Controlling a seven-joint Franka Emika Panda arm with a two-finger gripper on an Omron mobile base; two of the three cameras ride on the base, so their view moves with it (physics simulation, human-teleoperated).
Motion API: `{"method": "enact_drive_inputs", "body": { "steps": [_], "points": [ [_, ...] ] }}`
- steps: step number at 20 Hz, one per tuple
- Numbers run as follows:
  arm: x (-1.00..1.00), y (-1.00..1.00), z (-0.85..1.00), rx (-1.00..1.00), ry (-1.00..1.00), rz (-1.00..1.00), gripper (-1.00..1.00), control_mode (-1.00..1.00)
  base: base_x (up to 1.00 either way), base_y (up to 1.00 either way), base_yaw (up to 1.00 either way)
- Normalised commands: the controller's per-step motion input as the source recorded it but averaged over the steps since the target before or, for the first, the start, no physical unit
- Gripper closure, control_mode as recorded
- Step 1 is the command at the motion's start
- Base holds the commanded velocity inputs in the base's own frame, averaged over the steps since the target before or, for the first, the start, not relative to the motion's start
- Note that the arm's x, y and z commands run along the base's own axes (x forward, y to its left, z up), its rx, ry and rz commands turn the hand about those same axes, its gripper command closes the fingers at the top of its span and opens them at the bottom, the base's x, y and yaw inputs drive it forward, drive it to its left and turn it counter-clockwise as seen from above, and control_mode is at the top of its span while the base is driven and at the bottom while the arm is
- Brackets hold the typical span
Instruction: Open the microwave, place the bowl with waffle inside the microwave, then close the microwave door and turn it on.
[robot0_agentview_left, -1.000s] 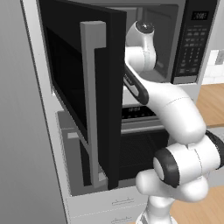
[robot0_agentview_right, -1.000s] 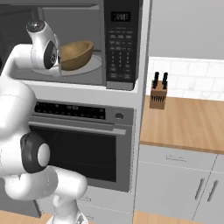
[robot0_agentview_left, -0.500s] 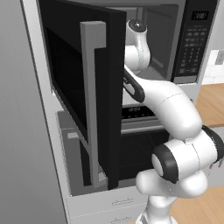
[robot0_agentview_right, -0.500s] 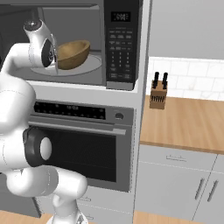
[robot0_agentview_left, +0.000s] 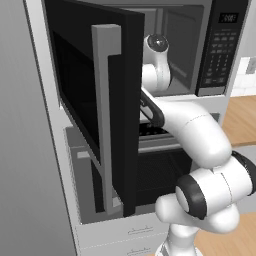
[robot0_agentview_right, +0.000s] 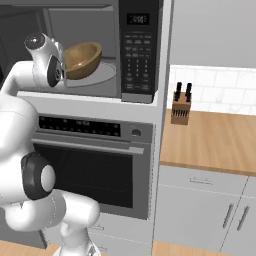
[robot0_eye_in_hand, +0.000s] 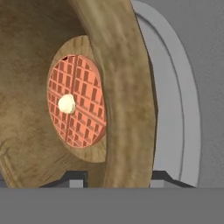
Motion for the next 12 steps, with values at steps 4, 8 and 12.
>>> {"method": "enact_drive_inputs", "body": {
  "steps": [4,8,12],
  "points": [
    [0.00,0.02,0.00,-0.01,0.00,-0.01,1.00,-1.00,0.00,0.00,0.00],
    [0.00,0.00,0.00,0.00,0.00,0.00,1.00,-1.00,0.00,0.00,0.00],
    [0.00,0.00,0.00,0.00,0.00,0.00,-1.00,-1.00,0.00,0.00,0.00]
  ]
}}
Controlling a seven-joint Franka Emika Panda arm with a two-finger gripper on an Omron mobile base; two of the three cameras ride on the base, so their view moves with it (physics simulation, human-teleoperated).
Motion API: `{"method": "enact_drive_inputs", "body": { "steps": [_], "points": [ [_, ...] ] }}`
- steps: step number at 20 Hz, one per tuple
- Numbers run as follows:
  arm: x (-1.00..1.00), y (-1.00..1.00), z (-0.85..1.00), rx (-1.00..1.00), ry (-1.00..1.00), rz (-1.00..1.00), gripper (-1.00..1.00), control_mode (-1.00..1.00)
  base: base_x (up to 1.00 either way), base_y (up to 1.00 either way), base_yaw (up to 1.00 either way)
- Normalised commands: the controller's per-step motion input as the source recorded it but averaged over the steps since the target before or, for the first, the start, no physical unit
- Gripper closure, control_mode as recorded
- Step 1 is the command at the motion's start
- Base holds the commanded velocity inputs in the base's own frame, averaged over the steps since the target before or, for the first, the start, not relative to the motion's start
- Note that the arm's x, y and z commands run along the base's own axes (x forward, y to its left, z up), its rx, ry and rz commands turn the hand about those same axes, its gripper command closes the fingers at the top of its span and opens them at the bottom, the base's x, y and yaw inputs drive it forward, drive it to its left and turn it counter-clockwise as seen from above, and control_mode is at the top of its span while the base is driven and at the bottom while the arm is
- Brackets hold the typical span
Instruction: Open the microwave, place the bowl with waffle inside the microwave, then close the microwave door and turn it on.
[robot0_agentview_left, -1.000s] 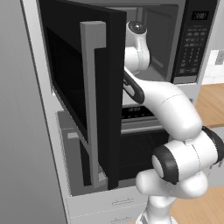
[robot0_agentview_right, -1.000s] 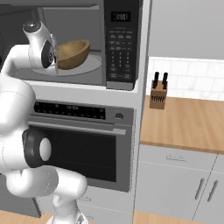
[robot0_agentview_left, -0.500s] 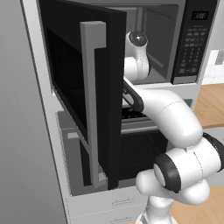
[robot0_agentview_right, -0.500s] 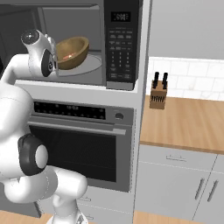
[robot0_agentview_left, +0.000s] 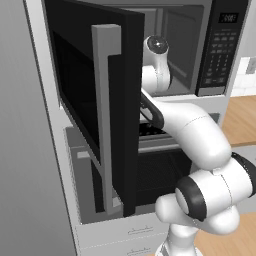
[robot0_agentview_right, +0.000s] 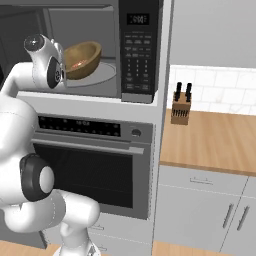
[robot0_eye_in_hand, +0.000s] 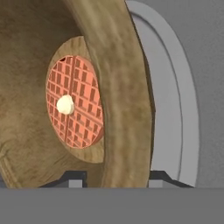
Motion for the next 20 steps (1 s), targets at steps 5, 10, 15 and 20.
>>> {"method": "enact_drive_inputs", "body": {
  "steps": [5,10,15,20],
  "points": [
    [0.00,0.00,0.00,0.00,0.00,0.00,-1.00,-1.00,0.00,0.00,0.00],
    [-0.02,-0.03,0.00,0.00,0.00,0.00,-1.00,-1.00,0.00,0.00,0.00],
    [-0.68,-0.09,0.11,0.00,-0.11,0.00,-1.00,-1.00,0.00,0.00,0.00],
    [-1.00,-0.12,0.09,-0.03,-0.16,0.00,-1.00,-1.00,0.00,0.00,0.00]
  ]
}}
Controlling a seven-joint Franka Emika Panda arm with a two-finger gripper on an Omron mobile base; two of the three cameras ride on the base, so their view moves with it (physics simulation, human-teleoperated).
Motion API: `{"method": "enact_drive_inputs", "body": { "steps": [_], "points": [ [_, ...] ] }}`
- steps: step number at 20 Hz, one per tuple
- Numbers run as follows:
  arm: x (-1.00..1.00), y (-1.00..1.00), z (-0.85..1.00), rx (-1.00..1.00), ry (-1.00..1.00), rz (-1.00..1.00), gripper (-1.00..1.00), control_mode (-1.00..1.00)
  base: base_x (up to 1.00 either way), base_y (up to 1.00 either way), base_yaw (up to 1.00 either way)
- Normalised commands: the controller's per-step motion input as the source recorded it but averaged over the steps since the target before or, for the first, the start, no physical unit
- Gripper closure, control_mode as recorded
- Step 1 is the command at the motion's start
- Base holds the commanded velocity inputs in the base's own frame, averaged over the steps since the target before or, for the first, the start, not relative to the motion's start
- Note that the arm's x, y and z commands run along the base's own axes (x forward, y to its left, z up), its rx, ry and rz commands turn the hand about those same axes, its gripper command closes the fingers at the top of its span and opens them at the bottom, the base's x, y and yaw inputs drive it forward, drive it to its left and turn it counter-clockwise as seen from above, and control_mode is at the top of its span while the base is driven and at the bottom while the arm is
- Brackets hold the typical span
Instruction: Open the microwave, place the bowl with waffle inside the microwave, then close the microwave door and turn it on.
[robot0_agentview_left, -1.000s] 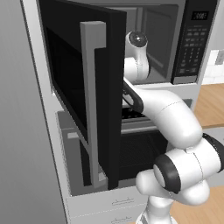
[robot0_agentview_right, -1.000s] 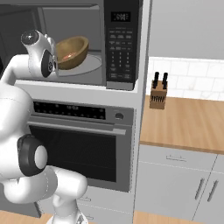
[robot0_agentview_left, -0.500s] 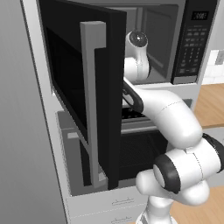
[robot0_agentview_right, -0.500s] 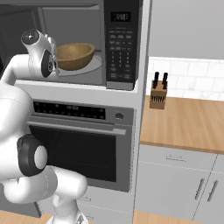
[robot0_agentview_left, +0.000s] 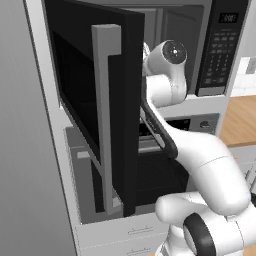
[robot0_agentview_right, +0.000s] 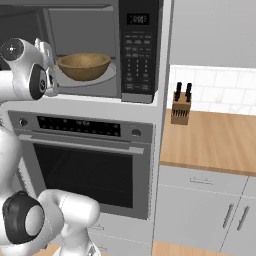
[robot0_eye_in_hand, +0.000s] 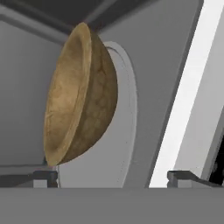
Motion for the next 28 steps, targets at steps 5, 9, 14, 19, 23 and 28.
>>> {"method": "enact_drive_inputs", "body": {
  "steps": [5,9,14,19,23,28],
  "points": [
    [-1.00,-0.64,0.00,-0.03,-0.17,0.07,-1.00,-1.00,0.00,0.00,0.00],
    [-0.86,-0.60,-0.02,-0.12,-0.10,0.08,-1.00,-1.00,0.00,0.00,0.00],
    [-0.64,-0.04,-0.26,-0.32,-0.03,0.11,-1.00,-1.00,0.00,0.00,0.00],
    [-0.10,0.00,-0.53,-0.41,-0.05,0.12,-1.00,-1.00,0.00,0.00,0.00],
    [0.02,0.14,-0.53,-0.36,-0.12,0.04,-1.00,-1.00,0.00,0.00,0.00],
    [0.10,0.29,-0.30,-0.25,-0.25,0.00,-1.00,-1.00,0.00,0.00,0.00]
  ]
}}
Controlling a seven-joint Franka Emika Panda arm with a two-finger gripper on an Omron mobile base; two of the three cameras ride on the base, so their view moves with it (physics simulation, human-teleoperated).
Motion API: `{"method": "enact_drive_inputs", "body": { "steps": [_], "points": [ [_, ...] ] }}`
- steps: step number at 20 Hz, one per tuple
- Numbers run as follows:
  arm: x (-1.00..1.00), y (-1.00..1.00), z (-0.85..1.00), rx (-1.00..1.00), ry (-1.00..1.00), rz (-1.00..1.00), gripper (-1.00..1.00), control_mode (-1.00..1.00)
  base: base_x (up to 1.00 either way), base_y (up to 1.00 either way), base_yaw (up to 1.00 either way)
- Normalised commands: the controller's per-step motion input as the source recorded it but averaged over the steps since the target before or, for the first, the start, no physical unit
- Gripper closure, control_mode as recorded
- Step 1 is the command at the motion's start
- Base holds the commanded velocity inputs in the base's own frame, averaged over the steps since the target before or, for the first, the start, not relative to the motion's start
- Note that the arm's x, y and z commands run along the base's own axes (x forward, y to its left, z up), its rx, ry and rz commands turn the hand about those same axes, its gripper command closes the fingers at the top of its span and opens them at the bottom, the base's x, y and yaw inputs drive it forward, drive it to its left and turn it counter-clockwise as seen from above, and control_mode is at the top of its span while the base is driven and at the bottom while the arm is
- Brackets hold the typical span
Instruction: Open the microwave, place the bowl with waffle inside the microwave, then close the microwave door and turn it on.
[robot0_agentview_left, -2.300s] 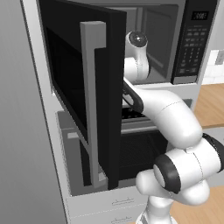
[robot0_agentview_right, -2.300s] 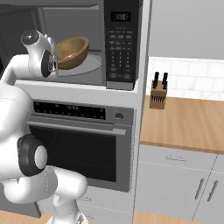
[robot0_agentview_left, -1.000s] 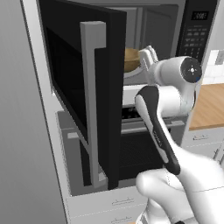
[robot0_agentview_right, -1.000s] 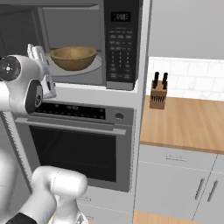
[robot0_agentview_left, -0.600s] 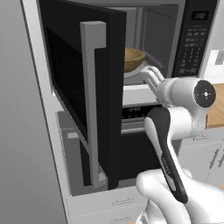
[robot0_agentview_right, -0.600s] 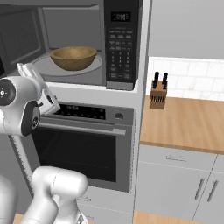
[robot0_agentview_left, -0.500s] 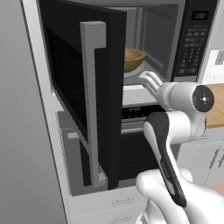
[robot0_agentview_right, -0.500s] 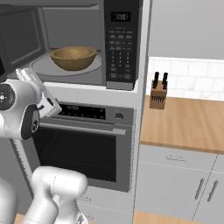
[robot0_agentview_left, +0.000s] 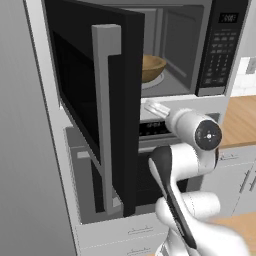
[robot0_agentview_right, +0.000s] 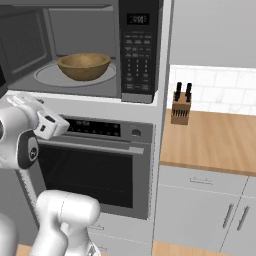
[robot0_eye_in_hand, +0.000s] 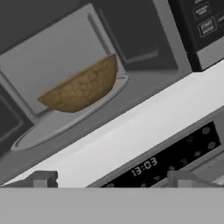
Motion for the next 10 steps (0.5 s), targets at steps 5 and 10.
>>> {"method": "enact_drive_inputs", "body": {
  "steps": [5,10],
  "points": [
    [0.43,0.12,-0.47,-0.07,-0.22,0.01,-1.00,-1.00,0.00,0.00,0.00],
    [0.79,0.06,-0.24,0.00,-0.27,0.08,-1.00,-1.00,0.00,0.00,0.00]
  ]
}}
